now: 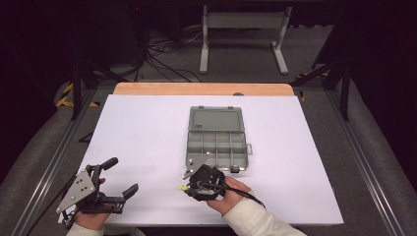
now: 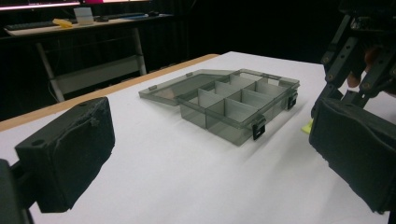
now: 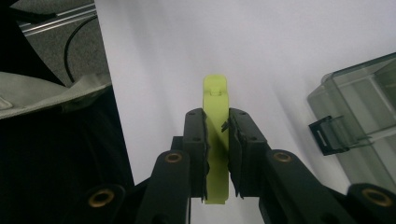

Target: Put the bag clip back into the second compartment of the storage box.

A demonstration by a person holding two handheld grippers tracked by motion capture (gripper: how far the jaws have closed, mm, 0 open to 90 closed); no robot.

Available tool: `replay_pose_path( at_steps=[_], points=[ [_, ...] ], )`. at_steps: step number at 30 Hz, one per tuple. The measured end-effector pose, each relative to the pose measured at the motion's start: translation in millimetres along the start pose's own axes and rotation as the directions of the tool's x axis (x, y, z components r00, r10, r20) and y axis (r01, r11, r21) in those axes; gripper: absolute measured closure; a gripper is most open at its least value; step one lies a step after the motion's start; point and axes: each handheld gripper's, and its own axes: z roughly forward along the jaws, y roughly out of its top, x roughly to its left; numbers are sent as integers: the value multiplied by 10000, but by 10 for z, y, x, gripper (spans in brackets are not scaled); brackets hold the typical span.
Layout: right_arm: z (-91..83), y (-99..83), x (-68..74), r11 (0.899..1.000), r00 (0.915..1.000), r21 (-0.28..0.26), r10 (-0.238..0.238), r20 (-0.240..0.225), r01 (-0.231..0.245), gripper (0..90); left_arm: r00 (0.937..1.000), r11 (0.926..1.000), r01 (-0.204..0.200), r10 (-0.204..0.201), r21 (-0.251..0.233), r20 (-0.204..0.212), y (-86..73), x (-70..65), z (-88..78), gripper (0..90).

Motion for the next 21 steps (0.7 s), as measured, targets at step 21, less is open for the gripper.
replay_pose_path(
  at_steps=[21],
  points=[
    [-351,130,-431,9920,9956,-1024,797,485,-744,781,10000,10000,-9,9,-19,-11,-3,2,4,7]
  ],
)
